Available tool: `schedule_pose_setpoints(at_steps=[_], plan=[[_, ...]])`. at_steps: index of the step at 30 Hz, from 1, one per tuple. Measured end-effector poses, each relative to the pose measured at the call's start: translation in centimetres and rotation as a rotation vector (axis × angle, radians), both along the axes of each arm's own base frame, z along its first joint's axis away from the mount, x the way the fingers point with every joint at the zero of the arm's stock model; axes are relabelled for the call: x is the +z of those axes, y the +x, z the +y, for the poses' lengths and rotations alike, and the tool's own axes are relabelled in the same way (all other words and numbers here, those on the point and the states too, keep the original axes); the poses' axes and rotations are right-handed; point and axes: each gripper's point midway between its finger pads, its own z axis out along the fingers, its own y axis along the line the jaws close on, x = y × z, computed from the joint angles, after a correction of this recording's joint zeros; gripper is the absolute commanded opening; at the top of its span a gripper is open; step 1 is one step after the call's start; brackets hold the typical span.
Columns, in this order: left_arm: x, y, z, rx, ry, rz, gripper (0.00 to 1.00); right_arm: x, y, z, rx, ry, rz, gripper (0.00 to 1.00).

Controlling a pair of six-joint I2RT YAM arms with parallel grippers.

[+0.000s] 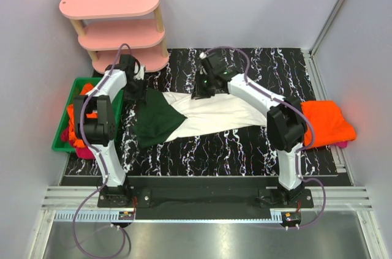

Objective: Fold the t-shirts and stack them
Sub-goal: Fold the other side of the tshirt into a rectangle

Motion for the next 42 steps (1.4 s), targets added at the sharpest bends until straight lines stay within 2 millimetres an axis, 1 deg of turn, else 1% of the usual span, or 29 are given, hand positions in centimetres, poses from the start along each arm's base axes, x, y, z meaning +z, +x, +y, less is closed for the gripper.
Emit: schedule_pose_setpoints(at_steps=[2,4,7,11,14,16,18,19,22,25,27,30,32,34,40,42], plan=[[0.0,0.2,0.2,0.004,0.0,-0.007,0.6,-0.6,-1.0,1.5,0.036,-0.004,0.006,0.27],[0.0,0.2,0.0,0.0,-0.009,-0.016,0.6,-1.3,-2.0,2.4,0.057,-0.016,0.019,0.27],[0.1,-1.0,-0.5,-0.014,-0.038,-0.006,0.6,-2.1,-2.3,2.1,0.051,-0.043,0.028,0.27],[1.0,-3.2,-1.1,-0.04,-0.062,0.0,0.6,-2.5,-2.0,1.4,0.028,-0.055,0.037,0.28],[1.6,-3.7,-1.0,-0.053,-0.055,-0.012,0.59,-2.8,-1.8,2.0,0.031,-0.042,0.055,0.29],[1.4,-3.5,-0.9,-0.055,-0.048,-0.014,0.59,-2.9,-1.6,3.3,0.044,-0.023,0.06,0.3],[0.8,-3.5,-0.8,-0.054,-0.045,0.001,0.58,-3.0,-1.5,5.3,0.073,0.004,0.064,0.31],[0.3,-3.4,-0.8,-0.054,-0.045,0.013,0.58,-3.0,-1.7,6.6,0.095,0.018,0.067,0.32],[-0.9,-3.5,-0.7,-0.052,-0.044,0.048,0.58,-2.8,-2.8,9.4,0.148,0.04,0.066,0.34],[-1.1,-3.6,-0.7,-0.053,-0.043,0.052,0.58,-2.2,-4.1,12.0,0.2,0.053,0.055,0.39],[-1.1,-3.5,-0.6,-0.055,-0.041,0.05,0.58,-2.0,-5.0,13.1,0.227,0.053,0.053,0.41],[-1.1,-3.5,-0.6,-0.057,-0.038,0.049,0.58,-2.2,-6.1,14.0,0.253,0.044,0.056,0.44],[-1.1,-3.5,-0.4,-0.055,-0.035,0.049,0.58,-2.8,-6.4,14.2,0.262,0.034,0.066,0.46],[-1.1,-3.5,-0.4,-0.053,-0.034,0.05,0.58,-3.8,-6.4,14.4,0.262,0.023,0.078,0.47],[-1.2,-3.5,-0.2,-0.05,-0.034,0.05,0.58,-7.3,-6.3,14.3,0.255,-0.029,0.129,0.48],[-1.2,-3.5,-0.1,-0.048,-0.034,0.051,0.58,-8.2,-6.1,14.4,0.253,-0.039,0.139,0.49]])
